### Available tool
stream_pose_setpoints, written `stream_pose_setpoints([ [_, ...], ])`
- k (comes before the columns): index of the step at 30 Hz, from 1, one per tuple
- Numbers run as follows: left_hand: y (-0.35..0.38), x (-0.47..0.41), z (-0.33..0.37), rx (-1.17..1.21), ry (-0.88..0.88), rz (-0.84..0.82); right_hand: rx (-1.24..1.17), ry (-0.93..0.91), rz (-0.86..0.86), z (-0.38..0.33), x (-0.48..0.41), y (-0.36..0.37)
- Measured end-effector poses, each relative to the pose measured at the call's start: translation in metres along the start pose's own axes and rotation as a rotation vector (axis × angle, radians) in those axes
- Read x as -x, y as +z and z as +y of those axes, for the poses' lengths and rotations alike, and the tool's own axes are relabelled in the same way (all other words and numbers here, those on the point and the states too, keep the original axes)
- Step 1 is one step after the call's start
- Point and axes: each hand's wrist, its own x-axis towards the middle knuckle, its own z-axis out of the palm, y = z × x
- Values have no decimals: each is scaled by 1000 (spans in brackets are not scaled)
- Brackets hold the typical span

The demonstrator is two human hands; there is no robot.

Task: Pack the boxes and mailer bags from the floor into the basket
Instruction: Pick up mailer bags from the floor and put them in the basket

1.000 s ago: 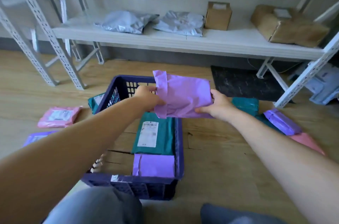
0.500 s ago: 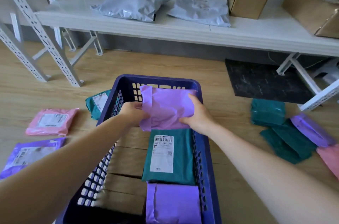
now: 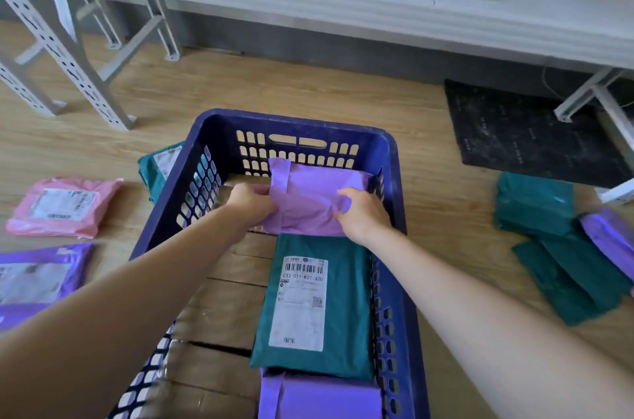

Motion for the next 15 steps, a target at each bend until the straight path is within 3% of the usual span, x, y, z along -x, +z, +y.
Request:
stream_pose_setpoints([
  [7,18,-19,-11,16,24,34,2,87,59,7,-24,20],
  [15,29,-32,-14,82,81,74,43,56,70,14,-47,34],
])
